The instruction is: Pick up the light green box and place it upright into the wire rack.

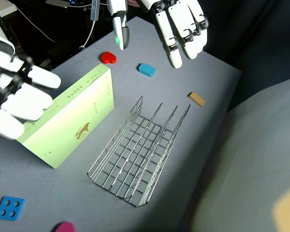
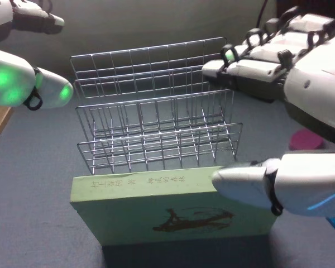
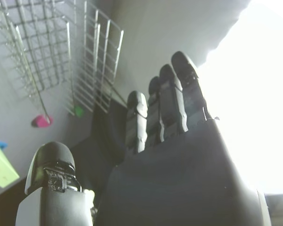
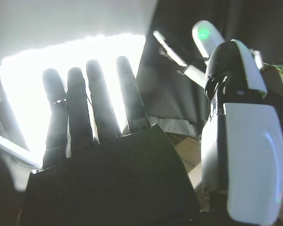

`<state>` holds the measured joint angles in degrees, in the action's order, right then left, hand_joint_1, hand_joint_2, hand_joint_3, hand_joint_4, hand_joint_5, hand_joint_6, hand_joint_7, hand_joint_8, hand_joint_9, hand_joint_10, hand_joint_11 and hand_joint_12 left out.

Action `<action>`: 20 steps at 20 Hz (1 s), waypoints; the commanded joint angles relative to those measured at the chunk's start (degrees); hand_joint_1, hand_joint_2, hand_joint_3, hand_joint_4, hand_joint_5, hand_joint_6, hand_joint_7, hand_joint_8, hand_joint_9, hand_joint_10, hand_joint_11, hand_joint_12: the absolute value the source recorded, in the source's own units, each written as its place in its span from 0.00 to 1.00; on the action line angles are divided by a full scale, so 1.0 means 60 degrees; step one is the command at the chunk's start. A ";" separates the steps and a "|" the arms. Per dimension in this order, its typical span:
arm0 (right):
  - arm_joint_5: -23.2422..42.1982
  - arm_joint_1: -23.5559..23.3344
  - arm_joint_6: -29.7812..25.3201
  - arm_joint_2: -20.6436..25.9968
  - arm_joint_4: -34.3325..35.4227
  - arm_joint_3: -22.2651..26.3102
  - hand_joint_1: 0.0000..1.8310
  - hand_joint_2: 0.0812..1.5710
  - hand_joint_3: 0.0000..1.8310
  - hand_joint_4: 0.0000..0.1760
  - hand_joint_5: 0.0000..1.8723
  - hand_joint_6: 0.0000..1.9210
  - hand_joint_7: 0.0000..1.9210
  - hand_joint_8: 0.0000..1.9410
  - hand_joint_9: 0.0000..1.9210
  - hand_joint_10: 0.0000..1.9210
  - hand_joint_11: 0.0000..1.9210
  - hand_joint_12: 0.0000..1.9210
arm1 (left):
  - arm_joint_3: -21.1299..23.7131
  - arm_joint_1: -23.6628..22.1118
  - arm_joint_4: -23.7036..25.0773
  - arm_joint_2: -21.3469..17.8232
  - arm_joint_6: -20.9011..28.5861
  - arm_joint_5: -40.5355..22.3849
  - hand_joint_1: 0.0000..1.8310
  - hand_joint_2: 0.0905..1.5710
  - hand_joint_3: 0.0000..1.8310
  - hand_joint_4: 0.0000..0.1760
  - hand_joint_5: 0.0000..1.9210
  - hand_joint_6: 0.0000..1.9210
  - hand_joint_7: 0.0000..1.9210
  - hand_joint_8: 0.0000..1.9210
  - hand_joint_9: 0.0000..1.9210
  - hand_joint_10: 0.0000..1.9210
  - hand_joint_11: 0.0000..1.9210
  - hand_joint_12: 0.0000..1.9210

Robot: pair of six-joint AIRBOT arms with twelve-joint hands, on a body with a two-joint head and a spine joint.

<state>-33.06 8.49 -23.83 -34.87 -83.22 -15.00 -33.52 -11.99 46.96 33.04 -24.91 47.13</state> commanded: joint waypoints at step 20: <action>-0.2127 -0.0741 0.2203 -0.4154 0.3501 -0.1955 0.51 0.60 0.00 0.10 0.14 0.00 0.12 0.00 0.11 0.00 0.00 0.45 | 0.0412 -0.0805 0.0565 -0.0482 -0.0609 0.0256 0.08 0.72 0.00 0.54 0.09 0.00 0.07 0.00 0.08 0.00 0.00 0.26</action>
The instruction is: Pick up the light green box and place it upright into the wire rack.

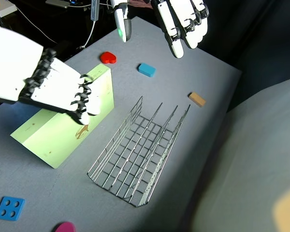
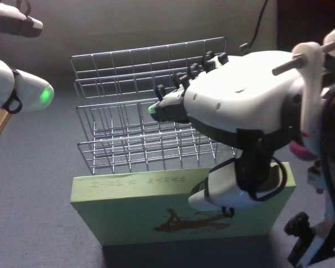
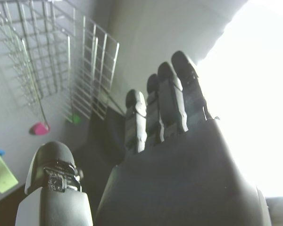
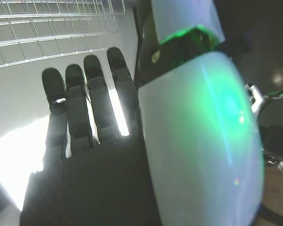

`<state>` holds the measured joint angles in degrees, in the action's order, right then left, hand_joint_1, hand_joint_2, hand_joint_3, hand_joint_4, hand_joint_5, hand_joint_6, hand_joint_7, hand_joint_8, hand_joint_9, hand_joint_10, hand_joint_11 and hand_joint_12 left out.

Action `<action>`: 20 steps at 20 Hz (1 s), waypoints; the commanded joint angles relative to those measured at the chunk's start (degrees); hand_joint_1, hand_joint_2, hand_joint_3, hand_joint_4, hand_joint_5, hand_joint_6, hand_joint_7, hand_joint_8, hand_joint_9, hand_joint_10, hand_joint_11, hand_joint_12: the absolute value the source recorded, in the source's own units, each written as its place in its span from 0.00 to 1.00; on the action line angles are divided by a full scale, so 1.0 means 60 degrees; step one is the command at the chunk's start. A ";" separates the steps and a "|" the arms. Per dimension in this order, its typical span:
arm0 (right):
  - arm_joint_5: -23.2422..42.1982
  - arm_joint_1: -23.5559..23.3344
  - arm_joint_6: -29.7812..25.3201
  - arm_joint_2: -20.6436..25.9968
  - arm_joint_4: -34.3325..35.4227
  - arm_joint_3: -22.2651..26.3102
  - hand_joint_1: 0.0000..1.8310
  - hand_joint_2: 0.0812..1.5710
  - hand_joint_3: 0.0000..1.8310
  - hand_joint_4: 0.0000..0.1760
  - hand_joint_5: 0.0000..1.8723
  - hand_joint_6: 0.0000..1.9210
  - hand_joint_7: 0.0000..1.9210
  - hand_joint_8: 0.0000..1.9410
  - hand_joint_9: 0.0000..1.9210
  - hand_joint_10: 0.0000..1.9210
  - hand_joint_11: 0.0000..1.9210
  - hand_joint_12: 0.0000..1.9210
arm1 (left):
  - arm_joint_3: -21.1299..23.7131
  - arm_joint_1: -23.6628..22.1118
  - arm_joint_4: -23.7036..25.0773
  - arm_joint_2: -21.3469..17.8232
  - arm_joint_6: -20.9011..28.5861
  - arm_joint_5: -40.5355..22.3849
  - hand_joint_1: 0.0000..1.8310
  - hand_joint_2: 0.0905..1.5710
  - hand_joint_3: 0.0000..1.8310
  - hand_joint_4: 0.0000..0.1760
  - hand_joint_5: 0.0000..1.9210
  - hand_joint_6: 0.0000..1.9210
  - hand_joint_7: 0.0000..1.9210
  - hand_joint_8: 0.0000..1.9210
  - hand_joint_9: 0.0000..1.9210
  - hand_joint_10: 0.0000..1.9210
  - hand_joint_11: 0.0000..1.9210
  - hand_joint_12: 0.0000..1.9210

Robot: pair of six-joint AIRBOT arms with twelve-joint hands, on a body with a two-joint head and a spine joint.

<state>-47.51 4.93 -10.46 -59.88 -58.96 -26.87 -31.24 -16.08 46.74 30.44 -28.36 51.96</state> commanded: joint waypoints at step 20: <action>-0.0146 0.0561 -0.0107 -0.1573 -0.0015 -0.1243 0.50 0.60 0.00 0.10 0.15 0.00 0.13 0.00 0.12 0.00 0.00 0.46 | 0.0078 -0.0787 0.0605 -0.0689 -0.1086 -0.0264 0.08 0.72 0.00 0.53 0.09 0.00 0.08 0.00 0.09 0.00 0.00 0.29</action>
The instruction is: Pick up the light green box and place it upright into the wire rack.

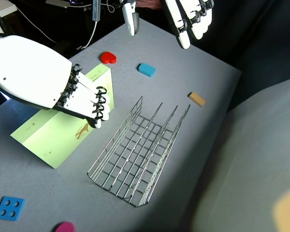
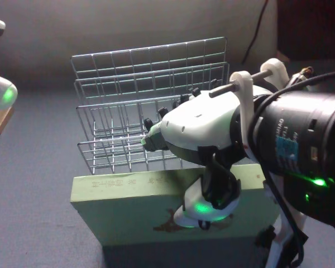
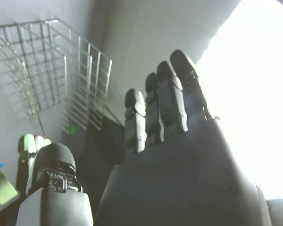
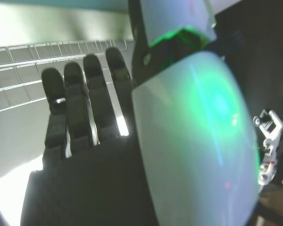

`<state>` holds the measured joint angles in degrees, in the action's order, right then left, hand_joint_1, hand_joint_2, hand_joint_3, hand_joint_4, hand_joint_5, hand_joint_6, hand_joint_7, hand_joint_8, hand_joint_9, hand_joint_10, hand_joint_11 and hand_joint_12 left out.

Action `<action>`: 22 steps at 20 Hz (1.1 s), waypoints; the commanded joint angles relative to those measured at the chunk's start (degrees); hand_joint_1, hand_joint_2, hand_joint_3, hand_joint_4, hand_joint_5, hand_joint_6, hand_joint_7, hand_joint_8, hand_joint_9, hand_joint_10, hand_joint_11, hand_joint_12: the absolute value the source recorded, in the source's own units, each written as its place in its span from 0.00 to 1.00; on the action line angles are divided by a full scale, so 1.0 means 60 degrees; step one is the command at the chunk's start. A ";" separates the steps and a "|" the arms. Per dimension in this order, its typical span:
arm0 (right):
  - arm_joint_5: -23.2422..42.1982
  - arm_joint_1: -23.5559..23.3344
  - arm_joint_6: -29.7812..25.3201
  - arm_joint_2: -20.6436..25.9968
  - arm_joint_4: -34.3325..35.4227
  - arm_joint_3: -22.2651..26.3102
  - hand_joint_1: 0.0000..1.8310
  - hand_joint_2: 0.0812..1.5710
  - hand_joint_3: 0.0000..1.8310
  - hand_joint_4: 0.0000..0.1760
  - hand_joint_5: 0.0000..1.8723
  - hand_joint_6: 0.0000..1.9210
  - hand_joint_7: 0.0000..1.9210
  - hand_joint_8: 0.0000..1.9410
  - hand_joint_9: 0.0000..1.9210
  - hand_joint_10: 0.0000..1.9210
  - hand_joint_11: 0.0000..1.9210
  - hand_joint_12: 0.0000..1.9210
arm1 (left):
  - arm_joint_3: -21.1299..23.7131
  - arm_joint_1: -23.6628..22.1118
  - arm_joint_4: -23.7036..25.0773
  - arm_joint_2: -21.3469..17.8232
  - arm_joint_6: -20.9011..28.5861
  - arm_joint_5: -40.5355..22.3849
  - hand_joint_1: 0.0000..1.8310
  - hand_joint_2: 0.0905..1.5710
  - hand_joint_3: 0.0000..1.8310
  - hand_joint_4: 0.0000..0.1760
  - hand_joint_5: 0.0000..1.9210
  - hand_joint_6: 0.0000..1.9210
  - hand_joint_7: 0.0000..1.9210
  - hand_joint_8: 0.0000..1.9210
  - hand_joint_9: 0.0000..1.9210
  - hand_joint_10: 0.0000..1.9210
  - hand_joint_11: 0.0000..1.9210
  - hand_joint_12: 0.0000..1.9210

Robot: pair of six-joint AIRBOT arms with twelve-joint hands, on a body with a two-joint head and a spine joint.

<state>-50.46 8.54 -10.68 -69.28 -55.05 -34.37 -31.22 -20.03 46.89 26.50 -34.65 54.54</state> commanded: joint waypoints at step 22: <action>0.0405 0.0123 -0.0111 -0.0143 -0.0880 -0.0080 0.75 0.70 0.00 0.00 0.42 0.50 0.51 0.53 0.52 0.63 0.43 0.69 | 0.0065 -0.0328 0.0579 -0.0049 -0.0129 -0.0260 0.08 0.73 0.00 0.53 0.09 0.00 0.07 0.00 0.08 0.00 0.00 0.25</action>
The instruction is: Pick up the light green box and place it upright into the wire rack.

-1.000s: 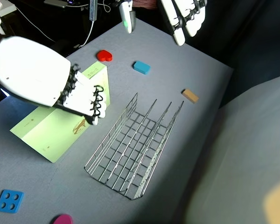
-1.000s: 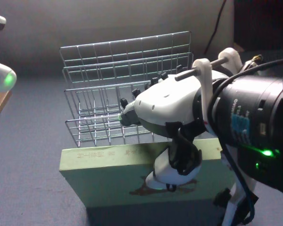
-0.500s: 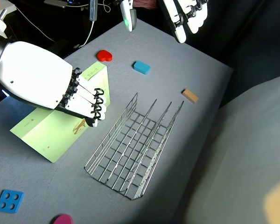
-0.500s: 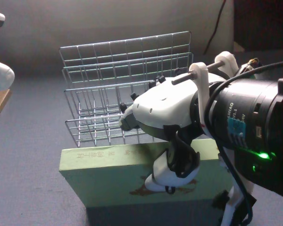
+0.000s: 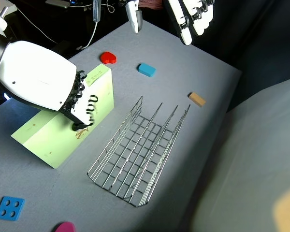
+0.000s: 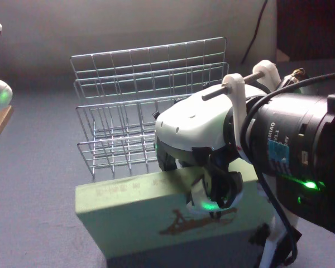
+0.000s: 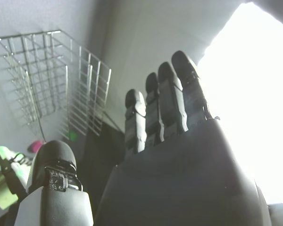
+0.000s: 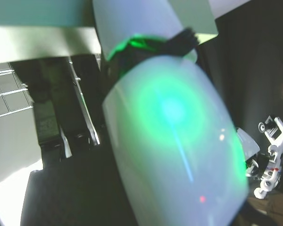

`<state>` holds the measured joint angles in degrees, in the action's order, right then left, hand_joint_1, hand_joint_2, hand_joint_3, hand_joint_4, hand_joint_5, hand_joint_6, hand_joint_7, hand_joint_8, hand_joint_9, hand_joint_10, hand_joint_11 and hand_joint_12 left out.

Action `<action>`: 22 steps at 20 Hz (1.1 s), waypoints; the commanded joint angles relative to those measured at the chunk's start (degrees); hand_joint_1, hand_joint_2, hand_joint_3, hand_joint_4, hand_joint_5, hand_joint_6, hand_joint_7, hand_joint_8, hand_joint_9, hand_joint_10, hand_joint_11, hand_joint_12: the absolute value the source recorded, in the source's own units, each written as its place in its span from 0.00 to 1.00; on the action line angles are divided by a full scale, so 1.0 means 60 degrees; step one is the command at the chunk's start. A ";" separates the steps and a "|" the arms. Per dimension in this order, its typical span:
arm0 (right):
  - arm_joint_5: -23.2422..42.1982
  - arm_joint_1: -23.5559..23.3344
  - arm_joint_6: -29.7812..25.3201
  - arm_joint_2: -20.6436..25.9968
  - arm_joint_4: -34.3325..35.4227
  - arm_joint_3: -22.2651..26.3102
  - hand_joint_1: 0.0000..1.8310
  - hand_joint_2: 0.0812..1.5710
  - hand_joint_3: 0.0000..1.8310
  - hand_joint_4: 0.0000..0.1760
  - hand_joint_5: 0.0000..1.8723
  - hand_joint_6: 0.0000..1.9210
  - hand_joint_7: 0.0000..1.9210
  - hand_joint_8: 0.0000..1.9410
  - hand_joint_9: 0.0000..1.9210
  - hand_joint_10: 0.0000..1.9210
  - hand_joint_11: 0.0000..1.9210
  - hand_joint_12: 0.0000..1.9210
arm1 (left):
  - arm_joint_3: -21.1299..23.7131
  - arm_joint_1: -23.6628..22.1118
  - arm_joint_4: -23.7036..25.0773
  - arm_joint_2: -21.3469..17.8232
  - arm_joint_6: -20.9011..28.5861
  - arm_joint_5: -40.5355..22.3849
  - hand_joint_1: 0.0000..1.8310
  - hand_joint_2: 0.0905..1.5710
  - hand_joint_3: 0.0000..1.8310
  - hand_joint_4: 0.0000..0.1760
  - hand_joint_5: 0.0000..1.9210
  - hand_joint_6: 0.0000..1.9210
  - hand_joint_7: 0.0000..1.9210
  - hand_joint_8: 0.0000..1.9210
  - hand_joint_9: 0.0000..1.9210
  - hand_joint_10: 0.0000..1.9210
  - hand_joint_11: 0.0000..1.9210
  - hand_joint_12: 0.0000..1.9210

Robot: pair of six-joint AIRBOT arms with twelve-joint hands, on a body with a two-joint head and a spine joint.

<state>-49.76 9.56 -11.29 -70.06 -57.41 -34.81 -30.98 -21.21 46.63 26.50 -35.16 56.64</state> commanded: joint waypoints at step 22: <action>0.0102 -0.2362 0.1149 0.0888 -0.0585 0.0587 0.75 0.69 0.00 0.00 0.49 0.43 0.51 0.52 0.53 0.64 0.45 0.71 | 0.0062 -0.0133 0.0622 -0.0053 -0.0013 -0.0328 0.07 0.75 0.00 0.53 0.10 0.00 0.07 0.00 0.07 0.00 0.00 0.27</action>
<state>-51.40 -3.79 -4.49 -64.75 -56.27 -31.38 -30.87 -21.26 46.52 26.50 -35.11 58.02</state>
